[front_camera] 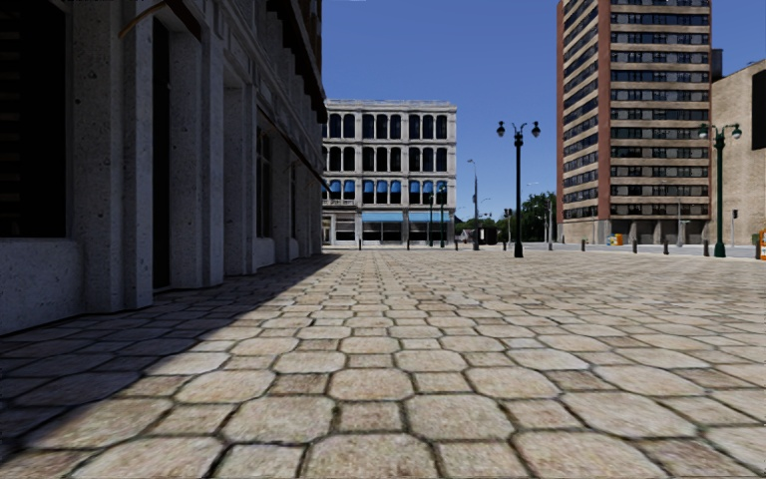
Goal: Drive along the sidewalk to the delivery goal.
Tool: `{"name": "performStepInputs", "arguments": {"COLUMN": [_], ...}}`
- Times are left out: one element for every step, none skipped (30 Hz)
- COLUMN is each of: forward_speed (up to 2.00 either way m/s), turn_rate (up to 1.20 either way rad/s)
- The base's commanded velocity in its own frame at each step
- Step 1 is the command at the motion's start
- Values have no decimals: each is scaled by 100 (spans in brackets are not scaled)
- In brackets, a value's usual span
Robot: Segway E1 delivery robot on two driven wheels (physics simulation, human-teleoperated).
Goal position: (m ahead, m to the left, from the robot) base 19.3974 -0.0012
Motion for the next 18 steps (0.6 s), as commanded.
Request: {"name": "performStepInputs", "arguments": {"forward_speed": [200, 200, 200, 200, 200, 200, 200, 200, 200, 200, 200, 200, 200, 200, 200, 200, 200, 200], "turn_rate": [0, 0, 0, 0, 0, 0, 0, 0, 0, 0, 0, 0, 0, 0, 0, 0, 0, 0]}}
